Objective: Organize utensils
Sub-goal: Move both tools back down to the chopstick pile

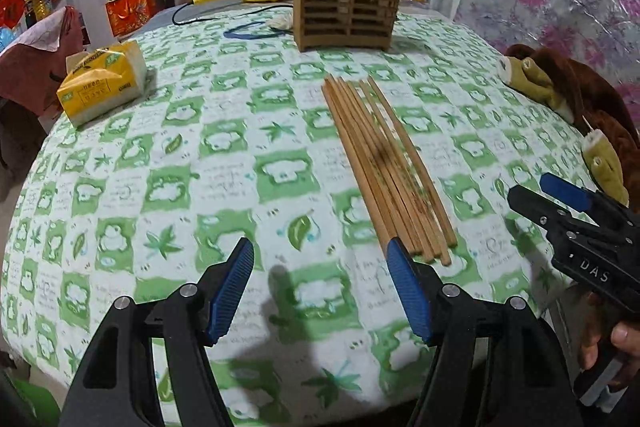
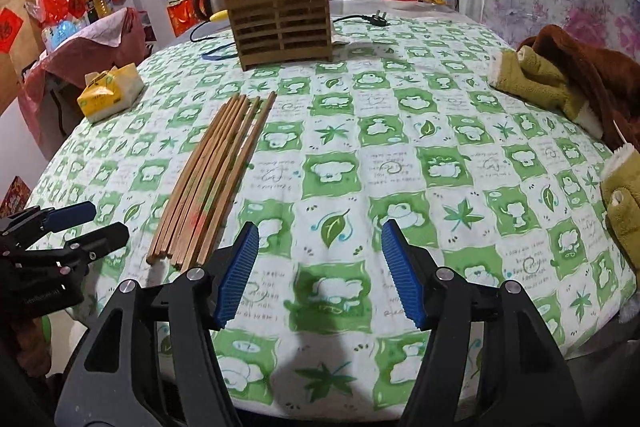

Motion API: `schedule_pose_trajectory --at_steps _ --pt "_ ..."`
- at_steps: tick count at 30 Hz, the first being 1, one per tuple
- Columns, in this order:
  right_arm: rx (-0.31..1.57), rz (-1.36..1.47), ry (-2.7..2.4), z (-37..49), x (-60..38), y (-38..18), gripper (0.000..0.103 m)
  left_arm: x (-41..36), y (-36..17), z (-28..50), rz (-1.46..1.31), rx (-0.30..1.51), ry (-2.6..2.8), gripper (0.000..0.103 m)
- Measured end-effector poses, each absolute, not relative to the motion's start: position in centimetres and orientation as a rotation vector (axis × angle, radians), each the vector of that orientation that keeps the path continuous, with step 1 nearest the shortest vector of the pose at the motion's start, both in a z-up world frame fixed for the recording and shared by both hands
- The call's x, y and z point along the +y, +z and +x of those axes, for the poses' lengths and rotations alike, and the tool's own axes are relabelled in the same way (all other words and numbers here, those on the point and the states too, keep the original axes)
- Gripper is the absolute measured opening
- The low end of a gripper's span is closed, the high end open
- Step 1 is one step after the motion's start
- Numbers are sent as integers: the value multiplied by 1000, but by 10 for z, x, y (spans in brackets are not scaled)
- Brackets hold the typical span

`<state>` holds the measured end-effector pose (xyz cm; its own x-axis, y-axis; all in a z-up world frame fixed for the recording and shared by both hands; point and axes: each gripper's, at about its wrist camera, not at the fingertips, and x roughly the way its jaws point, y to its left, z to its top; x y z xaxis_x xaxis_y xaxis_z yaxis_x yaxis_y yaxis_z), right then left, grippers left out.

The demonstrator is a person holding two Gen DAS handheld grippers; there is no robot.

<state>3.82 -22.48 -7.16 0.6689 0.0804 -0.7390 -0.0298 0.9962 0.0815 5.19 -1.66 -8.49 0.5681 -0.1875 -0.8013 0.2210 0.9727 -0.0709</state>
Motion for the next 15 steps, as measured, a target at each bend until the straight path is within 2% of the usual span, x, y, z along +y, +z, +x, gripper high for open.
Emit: schedule_pose_trajectory --at_steps 15 --pt "839 45 63 36 -221 -72 68 -35 -104 47 75 988 -274 68"
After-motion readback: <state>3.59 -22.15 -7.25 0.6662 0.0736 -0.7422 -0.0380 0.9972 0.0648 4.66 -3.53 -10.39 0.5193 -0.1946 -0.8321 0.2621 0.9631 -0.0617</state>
